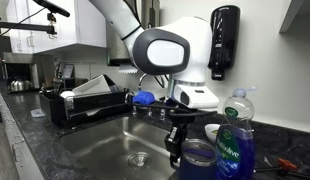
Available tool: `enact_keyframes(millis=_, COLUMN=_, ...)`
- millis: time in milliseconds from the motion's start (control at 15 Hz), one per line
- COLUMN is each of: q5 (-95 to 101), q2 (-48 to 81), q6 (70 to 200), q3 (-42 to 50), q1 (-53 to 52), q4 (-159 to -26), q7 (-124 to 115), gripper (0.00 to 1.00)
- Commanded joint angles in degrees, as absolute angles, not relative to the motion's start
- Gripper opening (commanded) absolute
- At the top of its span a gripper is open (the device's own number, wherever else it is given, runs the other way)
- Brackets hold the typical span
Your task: Pick up the cup from the sink and put it on the counter
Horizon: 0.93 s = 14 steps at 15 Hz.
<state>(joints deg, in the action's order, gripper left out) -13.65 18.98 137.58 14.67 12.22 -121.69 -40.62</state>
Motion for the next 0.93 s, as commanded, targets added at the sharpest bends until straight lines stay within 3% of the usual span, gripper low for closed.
enact_keyframes(millis=0, q5=-13.9, q2=19.3, q6=139.5, q3=14.8, q1=11.8, q4=-122.1, q7=-39.9, gripper=0.04)
enact_keyframes(millis=600, q5=-10.8, q2=20.1, q6=140.9, q3=15.5, q1=10.0, q4=-123.0, q7=-41.5, gripper=0.04)
enact_keyframes(millis=667, q5=-10.2, q2=20.1, q6=141.2, q3=15.6, q1=9.7, q4=-123.1, q7=-41.8, gripper=0.42)
enact_keyframes(millis=733, q5=-9.6, q2=20.0, q6=141.5, q3=15.6, q1=9.5, q4=-123.3, q7=-42.2, gripper=0.44)
enact_keyframes(millis=867, q5=-8.9, q2=19.8, q6=141.9, q3=15.6, q1=9.4, q4=-123.4, q7=-42.5, gripper=0.56)
